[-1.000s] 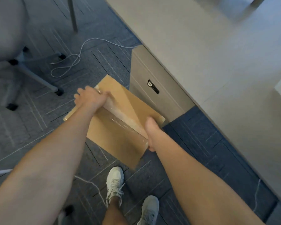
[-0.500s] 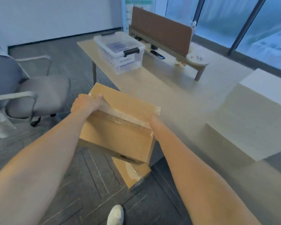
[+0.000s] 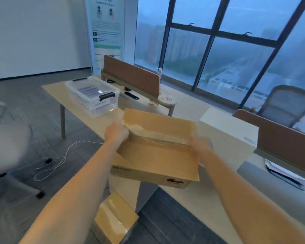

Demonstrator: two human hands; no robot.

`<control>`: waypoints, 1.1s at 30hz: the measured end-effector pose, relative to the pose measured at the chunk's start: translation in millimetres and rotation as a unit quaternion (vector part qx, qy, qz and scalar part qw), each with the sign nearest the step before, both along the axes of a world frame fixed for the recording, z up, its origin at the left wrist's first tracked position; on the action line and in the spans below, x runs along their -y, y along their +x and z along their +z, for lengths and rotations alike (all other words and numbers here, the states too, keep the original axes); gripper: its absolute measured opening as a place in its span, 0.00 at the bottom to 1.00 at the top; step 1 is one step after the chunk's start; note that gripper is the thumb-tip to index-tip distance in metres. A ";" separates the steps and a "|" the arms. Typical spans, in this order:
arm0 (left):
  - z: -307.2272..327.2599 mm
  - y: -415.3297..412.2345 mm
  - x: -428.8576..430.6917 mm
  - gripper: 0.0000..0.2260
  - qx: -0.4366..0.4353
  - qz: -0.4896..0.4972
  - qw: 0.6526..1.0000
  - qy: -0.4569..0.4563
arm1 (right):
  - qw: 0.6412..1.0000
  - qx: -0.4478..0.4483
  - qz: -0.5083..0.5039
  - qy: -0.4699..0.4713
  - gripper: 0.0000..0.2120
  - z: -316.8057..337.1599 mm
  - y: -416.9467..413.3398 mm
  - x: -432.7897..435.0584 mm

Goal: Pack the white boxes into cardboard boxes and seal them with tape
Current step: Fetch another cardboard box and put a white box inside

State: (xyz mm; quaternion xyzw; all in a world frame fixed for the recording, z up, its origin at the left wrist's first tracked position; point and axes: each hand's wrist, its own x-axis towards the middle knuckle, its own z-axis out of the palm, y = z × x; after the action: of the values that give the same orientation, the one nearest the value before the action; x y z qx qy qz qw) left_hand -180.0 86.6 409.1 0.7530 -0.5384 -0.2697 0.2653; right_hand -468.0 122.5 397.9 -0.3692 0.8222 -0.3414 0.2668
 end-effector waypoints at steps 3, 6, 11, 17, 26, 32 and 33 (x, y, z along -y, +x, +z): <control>-5.9 -38.7 0.4 0.14 0.004 -0.054 0.998 0.010 | 0.998 -0.051 -0.035 -0.017 0.17 -0.8 -39.1 -21.5; -12.9 -80.5 -6.9 0.14 0.036 -0.118 0.992 0.017 | 0.995 -0.069 -0.069 -0.022 0.17 -8.4 -80.3 -50.5; -22.6 -162.0 -37.7 0.13 0.037 -0.173 0.984 0.028 | 0.983 -0.168 -0.066 0.032 0.19 -15.2 -153.0 -102.6; -37.9 -286.7 -70.0 0.15 0.037 -0.217 0.975 0.027 | 0.969 -0.209 -0.105 0.077 0.16 -41.0 -269.3 -166.3; -66.9 -467.1 -119.8 0.16 0.046 -0.274 0.959 0.054 | 0.963 -0.193 -0.165 0.091 0.19 -59.9 -443.1 -235.4; -73.2 -538.9 -108.4 0.13 0.077 -0.328 0.940 0.048 | 0.963 -0.164 -0.188 0.104 0.17 -74.5 -502.0 -237.9; -74.7 -548.3 -102.8 0.11 0.084 -0.341 0.935 0.044 | 0.963 -0.164 -0.186 0.110 0.18 -76.7 -508.8 -234.6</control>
State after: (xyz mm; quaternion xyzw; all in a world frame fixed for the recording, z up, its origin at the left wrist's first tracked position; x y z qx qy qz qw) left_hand -728.3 189.4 334.5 0.5550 -0.7708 -0.3028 0.0781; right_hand -976.8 357.0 321.2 -0.2293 0.9412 -0.2274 0.0988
